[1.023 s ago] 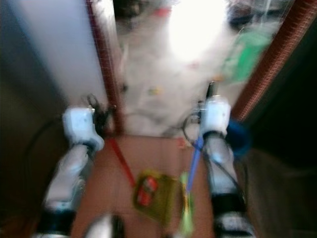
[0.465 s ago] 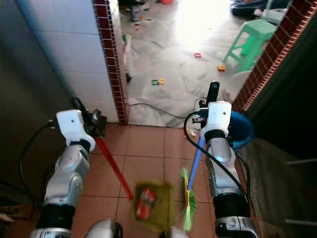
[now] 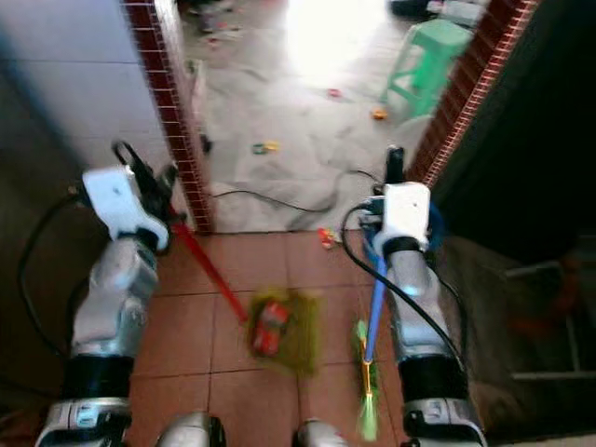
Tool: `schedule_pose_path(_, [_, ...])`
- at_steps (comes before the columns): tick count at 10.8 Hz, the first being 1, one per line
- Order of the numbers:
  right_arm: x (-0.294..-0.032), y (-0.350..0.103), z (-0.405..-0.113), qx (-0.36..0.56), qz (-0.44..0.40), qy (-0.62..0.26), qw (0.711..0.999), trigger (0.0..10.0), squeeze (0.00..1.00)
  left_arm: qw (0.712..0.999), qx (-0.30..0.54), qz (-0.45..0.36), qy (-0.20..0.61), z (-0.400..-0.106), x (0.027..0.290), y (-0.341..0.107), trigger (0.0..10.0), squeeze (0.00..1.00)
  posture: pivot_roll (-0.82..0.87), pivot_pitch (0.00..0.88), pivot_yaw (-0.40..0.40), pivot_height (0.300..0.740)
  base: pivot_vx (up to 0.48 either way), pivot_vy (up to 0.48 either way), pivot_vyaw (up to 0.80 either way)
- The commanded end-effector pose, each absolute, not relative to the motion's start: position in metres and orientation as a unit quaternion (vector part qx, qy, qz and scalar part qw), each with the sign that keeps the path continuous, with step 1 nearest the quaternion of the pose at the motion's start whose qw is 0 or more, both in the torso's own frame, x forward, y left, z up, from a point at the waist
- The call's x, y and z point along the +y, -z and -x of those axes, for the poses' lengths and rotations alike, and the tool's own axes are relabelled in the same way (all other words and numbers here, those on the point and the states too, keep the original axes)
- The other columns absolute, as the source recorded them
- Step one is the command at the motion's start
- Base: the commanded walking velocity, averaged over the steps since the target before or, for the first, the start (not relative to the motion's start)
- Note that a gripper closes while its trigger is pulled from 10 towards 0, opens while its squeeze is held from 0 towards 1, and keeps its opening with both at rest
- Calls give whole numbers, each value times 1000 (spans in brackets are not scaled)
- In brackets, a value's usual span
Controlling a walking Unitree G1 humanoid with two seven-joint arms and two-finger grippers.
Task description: Sweep floor
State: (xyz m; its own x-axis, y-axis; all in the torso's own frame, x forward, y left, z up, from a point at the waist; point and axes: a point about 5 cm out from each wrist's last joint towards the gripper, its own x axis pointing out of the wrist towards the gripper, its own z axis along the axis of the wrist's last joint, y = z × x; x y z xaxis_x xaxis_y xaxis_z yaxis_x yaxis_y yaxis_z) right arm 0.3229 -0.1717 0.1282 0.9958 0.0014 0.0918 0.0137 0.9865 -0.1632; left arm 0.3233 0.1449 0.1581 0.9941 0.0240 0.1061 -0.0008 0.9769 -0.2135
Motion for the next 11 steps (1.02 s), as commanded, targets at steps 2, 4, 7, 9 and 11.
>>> schedule_pose_path(2, [-186, -121, -321, -30, 120, 35, 992, 10000, 0, 981, -136, 134, 13, -329, 140, -207, 10000, 0, -10, 15, -26, 740, 0, 0, -266])
schedule_pose_path(4, [-208, -107, -316, 7, 126, 70, 989, 10000, 0, 976, -157, 148, 18, -334, 141, -225, 10000, 0, -20, 1, -8, 740, 298, 0, 0])
schedule_pose_path(7, [-201, -105, -318, 0, 124, 67, 990, 10000, 0, 972, -168, 160, 31, -336, 135, -236, 10000, 0, -21, 0, 5, 740, 376, 0, -408])
schedule_pose_path(9, [-195, -102, -317, 0, 121, 60, 991, 10000, 0, 969, -176, 168, 36, -335, 132, -243, 10000, 0, -18, 0, 5, 740, 420, 0, 0])
schedule_pose_path(11, [-193, -102, -317, -2, 117, 57, 991, 10000, 0, 968, -178, 177, 34, -335, 132, -245, 10000, 0, -20, 0, 6, 740, 428, 0, 0])
